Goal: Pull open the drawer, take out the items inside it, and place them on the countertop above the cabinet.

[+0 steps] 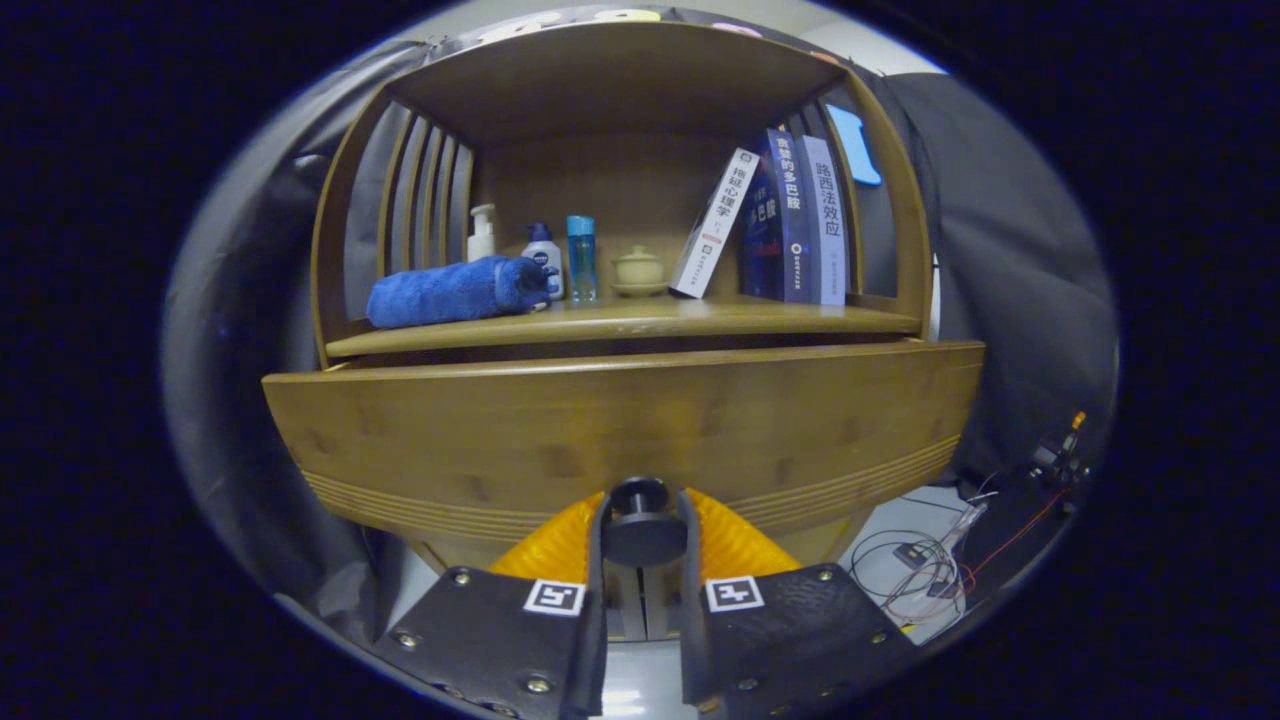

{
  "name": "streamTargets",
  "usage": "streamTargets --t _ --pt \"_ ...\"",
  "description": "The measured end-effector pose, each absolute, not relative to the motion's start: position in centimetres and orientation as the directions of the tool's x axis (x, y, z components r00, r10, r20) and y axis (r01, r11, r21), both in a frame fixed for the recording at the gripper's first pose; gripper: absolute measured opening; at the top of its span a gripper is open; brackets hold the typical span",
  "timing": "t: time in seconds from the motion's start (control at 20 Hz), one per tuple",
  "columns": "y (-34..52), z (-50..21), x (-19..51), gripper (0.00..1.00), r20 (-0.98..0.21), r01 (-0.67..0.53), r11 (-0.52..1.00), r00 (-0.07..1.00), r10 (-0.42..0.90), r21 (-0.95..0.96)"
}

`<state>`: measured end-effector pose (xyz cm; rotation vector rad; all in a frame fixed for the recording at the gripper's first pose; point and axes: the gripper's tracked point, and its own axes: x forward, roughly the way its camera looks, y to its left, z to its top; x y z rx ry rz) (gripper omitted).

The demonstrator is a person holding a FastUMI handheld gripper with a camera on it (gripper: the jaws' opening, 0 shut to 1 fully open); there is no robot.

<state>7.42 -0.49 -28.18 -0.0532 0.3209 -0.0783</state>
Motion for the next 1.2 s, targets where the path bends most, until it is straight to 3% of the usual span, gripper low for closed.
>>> streamTargets --t 0.6,0.9,1.2 --pt "-0.6 -28.4 -3.3 0.3 -0.321 0.033 0.998 0.946 -0.049 -0.055" --pt "-0.3 -28.6 -5.2 0.3 -0.285 0.1 0.993 0.952 -0.114 -0.061" --pt "-0.1 -28.7 -5.4 0.3 -0.334 0.062 0.998 0.941 -0.06 -0.005"
